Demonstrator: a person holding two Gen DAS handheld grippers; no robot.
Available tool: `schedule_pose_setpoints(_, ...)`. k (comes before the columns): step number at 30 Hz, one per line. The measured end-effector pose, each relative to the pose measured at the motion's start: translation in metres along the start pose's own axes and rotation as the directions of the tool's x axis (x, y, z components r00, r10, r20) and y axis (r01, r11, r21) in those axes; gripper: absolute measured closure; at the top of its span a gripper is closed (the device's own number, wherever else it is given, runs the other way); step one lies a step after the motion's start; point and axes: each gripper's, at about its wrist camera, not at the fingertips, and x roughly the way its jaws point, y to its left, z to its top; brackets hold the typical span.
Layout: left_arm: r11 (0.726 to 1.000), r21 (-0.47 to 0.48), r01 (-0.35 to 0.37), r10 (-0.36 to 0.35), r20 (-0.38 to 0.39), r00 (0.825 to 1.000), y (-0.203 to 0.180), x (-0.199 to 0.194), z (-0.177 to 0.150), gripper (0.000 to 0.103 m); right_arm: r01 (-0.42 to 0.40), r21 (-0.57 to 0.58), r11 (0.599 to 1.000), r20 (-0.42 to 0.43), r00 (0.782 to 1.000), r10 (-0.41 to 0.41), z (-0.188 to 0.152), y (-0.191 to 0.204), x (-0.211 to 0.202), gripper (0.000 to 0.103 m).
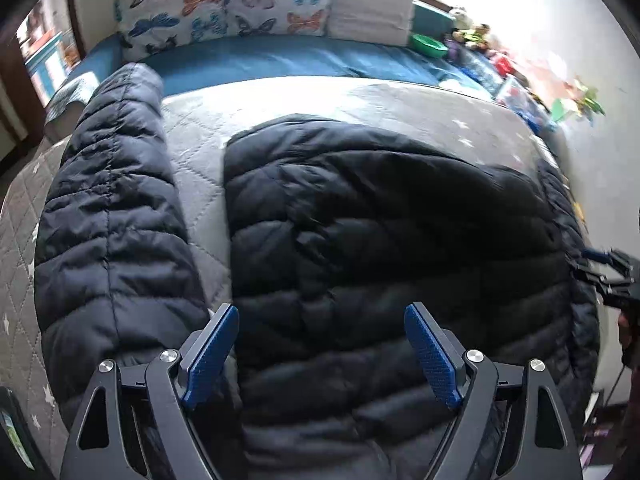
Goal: Fold large clothes
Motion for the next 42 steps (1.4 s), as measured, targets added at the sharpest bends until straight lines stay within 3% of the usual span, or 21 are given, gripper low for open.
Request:
schedule_pose_setpoints(6, 0.998, -0.062, -0.006, 0.004, -0.044, 0.999, 0.026, 0.031, 0.021, 0.012, -0.05, 0.06, 0.997, -0.09, 0.994, 0.056, 0.01, -0.003, 0.042, 0.024)
schedule_pose_setpoints(10, 0.998, -0.037, -0.041, 0.037, -0.098, 0.995, 0.03, 0.054, 0.03, 0.012, -0.089, 0.103, 0.991, -0.084, 0.992, 0.097, 0.018, -0.013, 0.046, 0.024)
schedule_pose_setpoints(14, 0.999, -0.037, -0.028, 0.024, -0.112, 0.993, 0.031, 0.068, 0.036, 0.012, -0.111, 0.097, 0.989, -0.072, 0.99, 0.118, 0.021, -0.011, 0.048, 0.024)
schedule_pose_setpoints(16, 0.999, -0.015, -0.049, 0.047, -0.1, 0.994, 0.028, 0.073, 0.036, 0.022, -0.094, 0.069, 0.993, -0.064, 0.993, 0.098, 0.021, -0.01, 0.048, 0.029)
schedule_pose_setpoints(17, 0.998, 0.003, -0.065, 0.065, -0.086, 0.994, 0.024, 0.073, 0.035, 0.028, -0.098, 0.062, 0.993, -0.051, 0.994, 0.101, 0.022, -0.008, 0.046, 0.042)
schedule_pose_setpoints(18, 0.996, 0.018, -0.086, 0.087, -0.073, 0.993, 0.023, 0.073, 0.035, 0.041, -0.103, 0.058, 0.993, -0.045, 0.993, 0.105, 0.021, -0.006, 0.045, 0.047)
schedule_pose_setpoints(19, 0.995, 0.021, -0.099, 0.1, -0.054, 0.993, 0.023, 0.07, 0.034, 0.056, -0.081, 0.055, 0.995, -0.031, 0.996, 0.083, 0.021, -0.003, 0.041, 0.062)
schedule_pose_setpoints(20, 0.995, 0.008, -0.095, 0.095, -0.033, 0.995, 0.023, 0.064, 0.033, 0.062, -0.062, 0.051, 0.997, -0.017, 0.998, 0.063, 0.021, 0.0, 0.036, 0.073)
schedule_pose_setpoints(22, 0.998, -0.027, -0.061, 0.062, 0.015, 0.998, 0.025, 0.049, 0.029, 0.076, -0.032, 0.042, 0.999, 0.0, 0.999, 0.032, 0.023, -0.001, 0.027, 0.085)
schedule_pose_setpoints(25, 0.998, -0.045, -0.051, 0.056, 0.116, 0.992, 0.029, 0.018, 0.028, 0.082, -0.021, 0.026, 0.999, 0.07, 0.997, 0.019, 0.03, 0.004, -0.006, 0.088)
schedule_pose_setpoints(29, 0.996, -0.081, -0.024, 0.046, 0.279, 0.959, 0.037, -0.029, 0.034, 0.082, -0.013, -0.02, 1.0, 0.235, 0.972, 0.017, 0.041, 0.022, -0.064, 0.088)
schedule_pose_setpoints(31, 0.996, -0.071, -0.061, 0.082, 0.354, 0.932, 0.04, -0.042, 0.038, 0.081, 0.013, -0.022, 1.0, 0.342, 0.94, -0.005, 0.052, 0.024, -0.087, 0.088)
schedule_pose_setpoints(32, 0.994, -0.071, -0.087, 0.107, 0.365, 0.925, 0.041, -0.045, 0.043, 0.077, 0.031, -0.021, 0.999, 0.386, 0.922, -0.02, 0.056, 0.028, -0.091, 0.087)
schedule_pose_setpoints(33, 0.99, -0.082, -0.115, 0.136, 0.346, 0.928, 0.045, -0.042, 0.046, 0.065, 0.059, -0.027, 0.998, 0.426, 0.904, -0.042, 0.06, 0.033, -0.095, 0.085)
schedule_pose_setpoints(34, 0.986, -0.1, -0.134, 0.159, 0.303, 0.94, 0.053, -0.033, 0.05, 0.055, 0.064, -0.015, 0.998, 0.408, 0.911, -0.053, 0.068, 0.034, -0.087, 0.079)
schedule_pose_setpoints(37, 0.977, -0.131, -0.167, 0.19, 0.198, 0.961, 0.069, -0.004, 0.053, 0.055, -0.022, 0.068, 0.997, 0.235, 0.972, 0.005, 0.079, 0.017, -0.043, 0.078)
schedule_pose_setpoints(38, 0.977, -0.131, -0.17, 0.193, 0.187, 0.963, 0.071, 0.001, 0.053, 0.055, -0.031, 0.066, 0.997, 0.203, 0.979, 0.017, 0.078, 0.017, -0.034, 0.077)
schedule_pose_setpoints(40, 0.977, -0.13, -0.168, 0.19, 0.171, 0.967, 0.078, 0.008, 0.046, 0.037, 0.043, 0.023, 0.999, 0.195, 0.98, -0.047, 0.072, 0.024, -0.027, 0.074)
schedule_pose_setpoints(42, 0.978, -0.134, -0.16, 0.182, 0.173, 0.968, 0.081, 0.007, 0.035, 0.031, 0.099, -0.03, 0.995, 0.191, 0.977, -0.091, 0.061, 0.035, -0.028, 0.074)
